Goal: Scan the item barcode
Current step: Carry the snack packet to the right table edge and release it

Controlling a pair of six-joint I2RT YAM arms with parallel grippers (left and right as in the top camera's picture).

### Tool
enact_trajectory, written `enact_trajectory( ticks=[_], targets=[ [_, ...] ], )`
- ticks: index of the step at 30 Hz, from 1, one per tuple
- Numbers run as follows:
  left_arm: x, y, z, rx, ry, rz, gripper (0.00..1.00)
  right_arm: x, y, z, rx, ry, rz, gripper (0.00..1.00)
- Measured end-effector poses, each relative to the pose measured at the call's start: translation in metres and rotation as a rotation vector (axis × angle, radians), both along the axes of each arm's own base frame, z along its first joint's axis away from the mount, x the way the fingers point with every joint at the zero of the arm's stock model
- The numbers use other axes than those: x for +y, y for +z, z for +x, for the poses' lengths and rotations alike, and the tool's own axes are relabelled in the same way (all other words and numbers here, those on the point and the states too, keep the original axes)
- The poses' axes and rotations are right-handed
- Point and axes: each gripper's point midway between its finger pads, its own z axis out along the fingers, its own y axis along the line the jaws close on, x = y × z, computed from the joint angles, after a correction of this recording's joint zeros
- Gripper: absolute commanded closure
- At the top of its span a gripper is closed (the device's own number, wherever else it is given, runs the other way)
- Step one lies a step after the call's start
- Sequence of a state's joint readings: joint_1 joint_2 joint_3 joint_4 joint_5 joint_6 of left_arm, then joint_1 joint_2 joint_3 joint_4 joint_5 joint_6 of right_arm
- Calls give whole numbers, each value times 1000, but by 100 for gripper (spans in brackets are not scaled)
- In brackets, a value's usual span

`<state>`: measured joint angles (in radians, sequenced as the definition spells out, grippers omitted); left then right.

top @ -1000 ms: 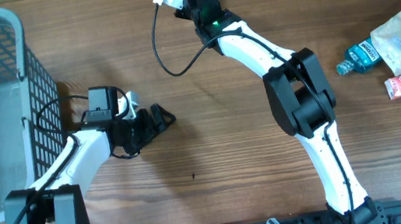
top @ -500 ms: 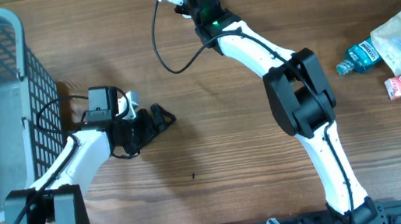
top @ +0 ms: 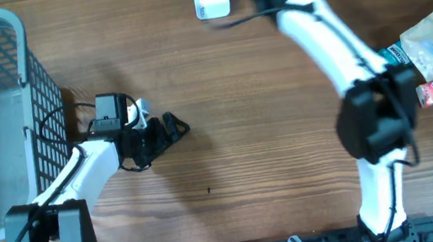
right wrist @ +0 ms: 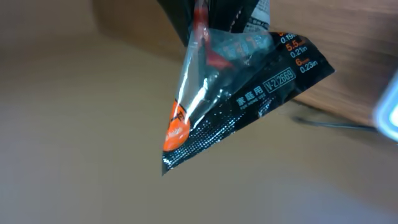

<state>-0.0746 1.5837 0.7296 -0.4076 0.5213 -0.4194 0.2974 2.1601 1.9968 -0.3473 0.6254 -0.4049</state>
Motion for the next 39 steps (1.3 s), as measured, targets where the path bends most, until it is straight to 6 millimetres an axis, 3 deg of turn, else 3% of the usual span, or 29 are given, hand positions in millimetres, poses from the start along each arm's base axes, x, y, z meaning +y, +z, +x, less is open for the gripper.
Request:
enact_trajectory(
  ticks=[1, 2, 5, 6, 8, 11, 16, 21, 26, 29, 30, 32, 33, 35, 37, 39],
  targets=[
    [0, 0, 0, 0, 0, 0, 0, -22, -1, -4, 14, -59, 34, 95],
    [0, 0, 0, 0, 0, 0, 0, -78, -12, -15, 52, -203, 102, 95],
    [0, 0, 0, 0, 0, 0, 0, -152, -38, -40, 126, -410, 187, 95],
    [0, 0, 0, 0, 0, 0, 0, -184, -52, -58, 172, -506, 227, 95],
    [0, 0, 0, 0, 0, 1, 0, -221, -63, -77, 184, -620, 303, 96],
    [0, 0, 0, 0, 0, 1, 0, -254, -73, -94, 188, -716, 396, 95],
    [3, 3, 19, -88, 9, 18, 0, -276, -91, -110, 204, -791, 484, 95],
    [9, 4, 35, -160, 28, 57, 0, -275, -125, -117, 248, -796, 530, 95],
    [11, 2, 36, -160, 32, 69, 0, -273, -165, -130, 295, -805, 557, 95],
    [10, 2, 35, -160, 22, 73, 0, -272, -172, -133, 306, -808, 567, 93],
    [10, 2, 35, -167, 15, 75, 0, -271, -174, -134, 312, -811, 567, 83],
    [10, 4, 40, -203, -7, 92, 0, -271, -176, -136, 317, -818, 570, 51],
    [10, 4, 42, -220, -19, 106, 0, -271, -176, -136, 319, -815, 566, 25],
    [12, 5, 43, -239, -36, 141, 0, -271, -176, -137, 320, -817, 567, 4],
    [16, 11, 47, -265, -55, 186, 0, -271, -176, -137, 321, -815, 565, 0],
    [22, 42, 66, -373, -75, 255, 0, -272, -173, -135, 318, -798, 556, 0]
  ],
)
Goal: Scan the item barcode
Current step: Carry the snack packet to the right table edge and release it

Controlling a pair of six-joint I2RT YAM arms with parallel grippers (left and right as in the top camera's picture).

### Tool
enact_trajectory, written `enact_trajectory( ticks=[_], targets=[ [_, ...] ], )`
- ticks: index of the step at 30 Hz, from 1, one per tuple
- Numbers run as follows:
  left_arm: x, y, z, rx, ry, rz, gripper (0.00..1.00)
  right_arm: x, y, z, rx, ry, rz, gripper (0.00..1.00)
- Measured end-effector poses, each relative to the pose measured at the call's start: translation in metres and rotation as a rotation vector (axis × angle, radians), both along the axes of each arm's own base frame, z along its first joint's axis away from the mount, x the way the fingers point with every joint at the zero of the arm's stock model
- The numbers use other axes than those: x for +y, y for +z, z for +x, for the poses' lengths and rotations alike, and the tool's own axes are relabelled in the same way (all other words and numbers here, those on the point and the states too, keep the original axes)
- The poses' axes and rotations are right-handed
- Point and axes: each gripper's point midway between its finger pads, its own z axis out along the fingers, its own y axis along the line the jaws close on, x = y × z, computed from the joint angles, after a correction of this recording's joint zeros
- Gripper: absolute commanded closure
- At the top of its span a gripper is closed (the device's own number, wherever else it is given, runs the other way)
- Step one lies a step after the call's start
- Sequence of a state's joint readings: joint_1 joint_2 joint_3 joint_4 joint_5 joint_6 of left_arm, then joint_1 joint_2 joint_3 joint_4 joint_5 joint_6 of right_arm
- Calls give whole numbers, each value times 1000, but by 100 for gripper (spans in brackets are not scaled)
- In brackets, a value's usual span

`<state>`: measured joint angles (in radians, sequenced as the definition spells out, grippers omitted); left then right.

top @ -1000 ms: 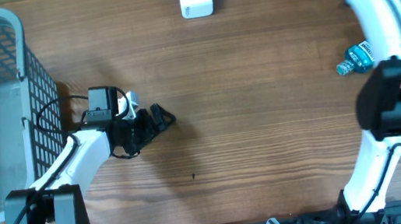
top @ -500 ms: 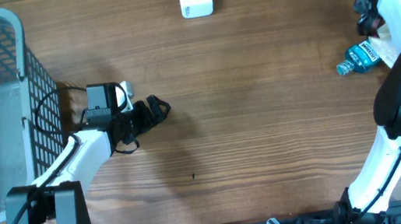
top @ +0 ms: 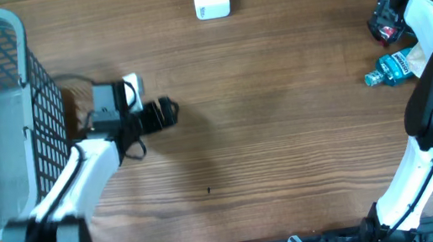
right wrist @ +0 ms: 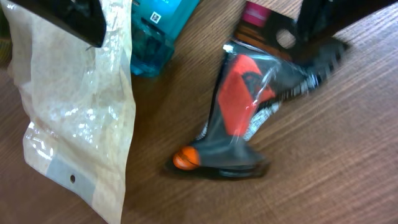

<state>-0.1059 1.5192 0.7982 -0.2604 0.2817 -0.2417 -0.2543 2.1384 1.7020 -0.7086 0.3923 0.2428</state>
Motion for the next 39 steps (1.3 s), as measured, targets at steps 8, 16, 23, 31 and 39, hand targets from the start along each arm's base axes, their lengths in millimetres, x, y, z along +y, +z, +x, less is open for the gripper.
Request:
enact_trajectory(
  ticks=[8, 16, 23, 31, 39],
  targets=[
    [44, 272, 68, -757, 80, 335, 0, -3, 121, 31, -308, 74, -116, 0],
    [87, 408, 18, -1031, 212, 638, 0, 12, 406, -18, -903, 161, -447, 0],
    [116, 396, -19, -898, 204, 880, 0, 27, 470, -91, -957, 171, -553, 1],
    [140, 428, -114, -971, 277, 928, 0, 56, 485, -164, -1021, 230, -547, 0],
    [132, 419, -177, -1109, 316, 799, 0, 86, 435, -257, -1112, 255, -561, 0]
  ],
)
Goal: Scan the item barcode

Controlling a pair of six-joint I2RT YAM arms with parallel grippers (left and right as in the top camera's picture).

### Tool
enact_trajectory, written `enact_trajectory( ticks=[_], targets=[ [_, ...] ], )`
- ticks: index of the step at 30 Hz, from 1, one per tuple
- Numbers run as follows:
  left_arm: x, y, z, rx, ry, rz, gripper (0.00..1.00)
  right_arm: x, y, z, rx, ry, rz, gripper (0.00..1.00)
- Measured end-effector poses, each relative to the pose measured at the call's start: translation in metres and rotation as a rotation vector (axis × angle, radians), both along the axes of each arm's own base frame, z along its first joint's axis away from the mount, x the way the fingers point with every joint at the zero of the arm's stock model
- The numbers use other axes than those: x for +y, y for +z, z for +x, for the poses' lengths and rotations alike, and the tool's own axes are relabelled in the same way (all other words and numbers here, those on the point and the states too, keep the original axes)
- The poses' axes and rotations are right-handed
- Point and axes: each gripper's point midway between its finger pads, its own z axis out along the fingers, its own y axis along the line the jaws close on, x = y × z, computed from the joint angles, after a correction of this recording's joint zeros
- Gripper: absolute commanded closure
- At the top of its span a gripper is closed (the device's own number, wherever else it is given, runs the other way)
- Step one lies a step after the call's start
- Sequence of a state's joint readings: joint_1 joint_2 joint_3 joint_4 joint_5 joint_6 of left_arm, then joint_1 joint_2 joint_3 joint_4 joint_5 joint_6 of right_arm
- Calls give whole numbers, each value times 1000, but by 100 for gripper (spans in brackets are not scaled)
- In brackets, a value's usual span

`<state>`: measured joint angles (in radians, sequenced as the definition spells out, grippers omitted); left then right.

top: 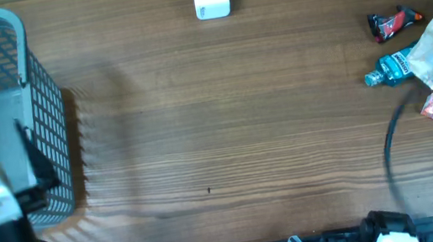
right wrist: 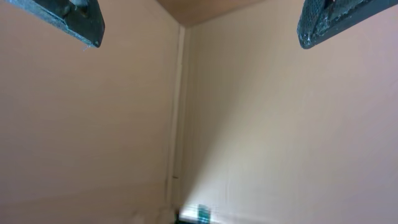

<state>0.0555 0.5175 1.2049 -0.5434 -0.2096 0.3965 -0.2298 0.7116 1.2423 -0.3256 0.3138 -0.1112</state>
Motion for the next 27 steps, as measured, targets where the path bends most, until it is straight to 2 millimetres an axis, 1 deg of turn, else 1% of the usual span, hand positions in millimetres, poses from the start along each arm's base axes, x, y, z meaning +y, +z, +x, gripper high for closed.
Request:
enact_trajectory(
  ticks=[1, 3, 4, 5, 7, 12, 14, 15, 18, 20, 22, 24, 25, 27],
  targets=[
    [-3, -6, 0, 7, -20, -2, 0, 3, -4, -14, -14, -1, -10, 0],
    [-10, -20, -1, 17, -63, -11, 0, 12, -12, -51, -51, -7, -33, 0],
    [-13, -26, -4, 13, -80, -17, 0, 14, -12, -65, -76, -11, -45, 0],
    [-16, -30, -8, 4, -94, -26, 0, 18, -9, -83, -120, -16, -58, 0],
    [-19, -31, -20, -28, -114, -34, 0, 24, -1, -107, -191, -12, -62, 0],
    [-33, -31, -49, -110, -189, -28, 0, 30, 2, -133, -273, 6, -40, 0],
    [-40, -31, -63, -149, -223, -18, 0, 33, 2, -143, -304, 18, -36, 0],
    [-44, -30, -73, -178, -241, -9, 0, 35, 2, -148, -318, 26, -35, 0],
    [-48, -26, -96, -243, -260, 8, 0, 42, -4, -169, -357, 61, -18, 0],
    [-51, -24, -108, -279, -270, 18, 0, 45, -12, -185, -373, 83, -10, 0],
    [-52, -23, -114, -296, -267, 24, 0, 48, -20, -198, -380, 104, -4, 0],
    [-51, -23, -115, -298, -261, 26, 0, 49, -19, -206, -398, 120, -2, 1],
    [-51, -24, -115, -297, -259, 27, 0, 49, -18, -209, -405, 134, 0, 0],
    [-51, -24, -114, -294, -257, 26, 0, 49, -20, -210, -394, 149, 6, 0]
  ],
)
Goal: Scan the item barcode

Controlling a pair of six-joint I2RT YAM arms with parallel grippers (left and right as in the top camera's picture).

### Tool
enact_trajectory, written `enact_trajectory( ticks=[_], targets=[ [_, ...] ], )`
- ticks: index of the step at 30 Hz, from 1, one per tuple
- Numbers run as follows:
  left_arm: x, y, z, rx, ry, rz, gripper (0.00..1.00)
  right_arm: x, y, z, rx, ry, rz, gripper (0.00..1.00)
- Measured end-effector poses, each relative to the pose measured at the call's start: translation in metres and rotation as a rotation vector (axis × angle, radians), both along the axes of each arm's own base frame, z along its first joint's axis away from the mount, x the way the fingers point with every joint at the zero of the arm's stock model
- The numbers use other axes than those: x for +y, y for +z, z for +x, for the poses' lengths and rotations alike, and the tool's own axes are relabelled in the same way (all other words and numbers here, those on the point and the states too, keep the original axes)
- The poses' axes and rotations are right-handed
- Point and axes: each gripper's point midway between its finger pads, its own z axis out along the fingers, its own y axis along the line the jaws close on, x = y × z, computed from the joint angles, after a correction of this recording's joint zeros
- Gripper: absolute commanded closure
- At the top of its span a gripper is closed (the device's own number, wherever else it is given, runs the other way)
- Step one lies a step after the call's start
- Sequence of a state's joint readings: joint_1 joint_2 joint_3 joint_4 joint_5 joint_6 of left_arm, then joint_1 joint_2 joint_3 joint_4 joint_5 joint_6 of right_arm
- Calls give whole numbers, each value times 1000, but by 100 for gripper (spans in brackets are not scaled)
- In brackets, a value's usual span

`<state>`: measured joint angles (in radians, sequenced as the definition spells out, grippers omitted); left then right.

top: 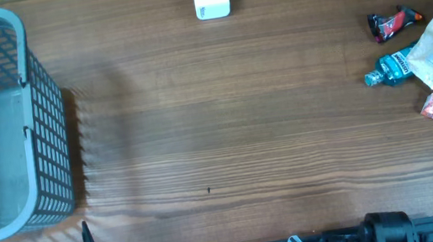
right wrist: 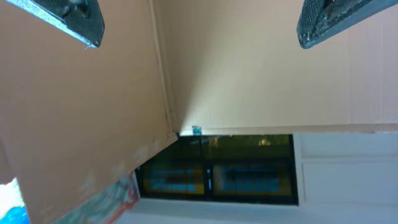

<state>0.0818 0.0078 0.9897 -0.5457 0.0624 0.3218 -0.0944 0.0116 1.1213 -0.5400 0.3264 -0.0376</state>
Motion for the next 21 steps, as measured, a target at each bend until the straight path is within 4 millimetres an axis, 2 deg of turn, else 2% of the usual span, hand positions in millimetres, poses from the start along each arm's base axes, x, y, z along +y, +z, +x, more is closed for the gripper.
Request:
enact_trajectory(
  ticks=[3, 6, 11, 13, 16, 17, 19, 21],
  targets=[
    [0, 1, -1, -7, 0, 1, 0, 0, -1, 1, 0, 11, 14, 0],
    [0, 12, -5, -55, -1, 5, 0, 0, 2, -1, -36, 35, 47, 0],
    [-2, 42, -24, -200, -2, 18, 0, 3, 28, -11, -264, 170, 178, 0],
    [-4, 51, -31, -249, -8, 25, 0, 5, 22, 2, -275, 242, 243, 0],
    [-6, 61, -40, -301, -15, 34, 0, 14, 11, 29, -239, 314, 250, 0],
    [-7, 62, -41, -308, -17, 36, 0, 21, 3, 47, -208, 353, 226, 0],
    [-7, 62, -40, -305, -19, 38, 0, 31, 0, 66, -226, 399, 147, 0],
    [-8, 62, -40, -305, -22, 39, 0, 41, -12, 89, -220, 446, 90, 0]
  ],
)
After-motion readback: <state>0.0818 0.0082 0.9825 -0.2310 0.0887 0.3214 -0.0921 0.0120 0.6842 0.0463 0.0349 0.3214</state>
